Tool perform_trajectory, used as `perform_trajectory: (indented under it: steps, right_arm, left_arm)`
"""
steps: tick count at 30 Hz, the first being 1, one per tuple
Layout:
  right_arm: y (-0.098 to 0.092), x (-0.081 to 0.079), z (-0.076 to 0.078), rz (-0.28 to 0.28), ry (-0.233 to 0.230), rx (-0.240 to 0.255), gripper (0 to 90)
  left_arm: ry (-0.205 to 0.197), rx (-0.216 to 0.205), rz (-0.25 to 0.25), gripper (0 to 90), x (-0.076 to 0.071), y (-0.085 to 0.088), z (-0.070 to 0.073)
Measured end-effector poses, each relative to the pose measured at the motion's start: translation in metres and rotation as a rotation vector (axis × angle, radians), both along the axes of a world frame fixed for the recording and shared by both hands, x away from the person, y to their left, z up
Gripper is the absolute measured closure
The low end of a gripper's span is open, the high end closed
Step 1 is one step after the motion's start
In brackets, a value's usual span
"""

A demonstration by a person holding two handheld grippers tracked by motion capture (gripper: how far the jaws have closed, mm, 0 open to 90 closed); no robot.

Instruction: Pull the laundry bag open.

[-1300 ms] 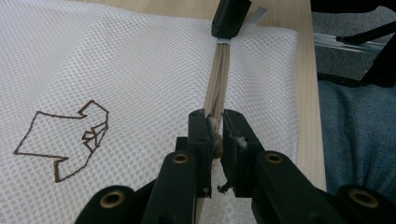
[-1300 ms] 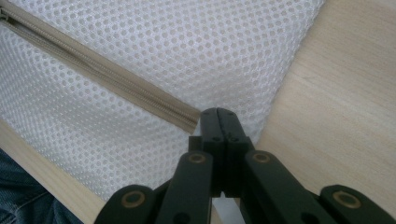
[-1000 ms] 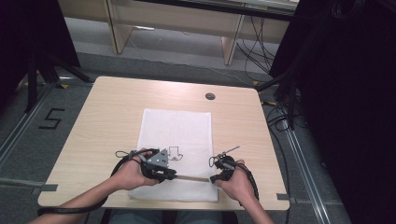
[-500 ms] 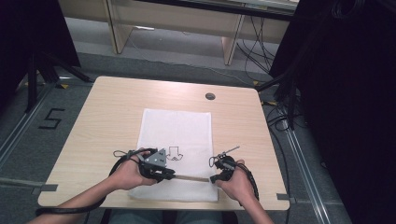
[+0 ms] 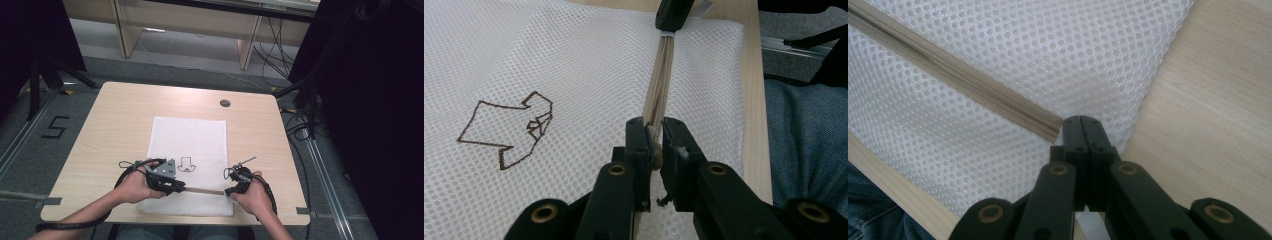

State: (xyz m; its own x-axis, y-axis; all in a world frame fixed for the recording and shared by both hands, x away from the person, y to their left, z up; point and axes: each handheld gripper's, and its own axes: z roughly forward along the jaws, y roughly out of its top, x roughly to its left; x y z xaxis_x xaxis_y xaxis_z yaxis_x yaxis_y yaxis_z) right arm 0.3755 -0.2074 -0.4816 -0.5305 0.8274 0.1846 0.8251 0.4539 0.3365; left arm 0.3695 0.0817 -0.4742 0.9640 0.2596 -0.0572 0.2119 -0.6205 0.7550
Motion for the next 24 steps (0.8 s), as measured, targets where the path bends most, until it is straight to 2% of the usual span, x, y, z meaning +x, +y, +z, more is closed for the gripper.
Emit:
perform_trajectory:
  steps: [5,6,7,8,10,11,13,14,15,16,24]
  right_arm:
    - [0.0,0.0,0.0,0.0,0.0,0.001,90.0]
    - [-0.001,0.001,-0.001,0.015,-0.006,0.007,90.0]
    - [-0.001,0.001,-0.001,0.015,-0.006,0.006,90.0]
    - [0.0,0.0,0.0,0.004,-0.003,0.003,90.0]
    - [-0.001,0.001,-0.001,0.016,-0.006,0.007,90.0]
    - [0.0,0.0,0.0,0.0,0.001,0.002,90.0]
    - [-0.001,0.001,-0.001,0.016,-0.004,0.003,90.0]
    - [0.0,0.0,0.0,0.002,0.001,-0.002,90.0]
    - [0.0,0.0,0.0,0.003,0.0,-0.001,90.0]
    - [-0.001,0.0,0.0,0.012,-0.005,0.001,90.0]
    - [0.0,0.001,0.0,0.015,0.004,0.002,90.0]
  left_arm:
    - [-0.002,0.007,-0.008,81.9,0.001,0.001,0.0]
    - [0.007,0.0,-0.004,81.9,0.0,0.002,0.0]
    - [-0.005,0.007,-0.006,81.9,0.0,0.002,0.0]
    - [-0.004,0.01,-0.002,81.9,-0.001,0.003,0.0]
    - [-0.001,0.003,-0.002,81.9,-0.001,0.004,0.0]
    - [-0.003,0.005,-0.002,81.9,-0.001,0.003,0.0]
    - [-0.001,0.004,-0.003,81.9,-0.001,0.004,0.0]
    - [0.001,0.003,-0.003,81.9,-0.001,0.004,0.0]
    - [-0.012,0.016,-0.006,81.9,0.0,0.005,0.0]
    - [-0.006,0.019,-0.005,81.9,0.0,0.006,0.0]
    - [0.002,0.003,0.026,81.9,0.0,0.019,0.0]
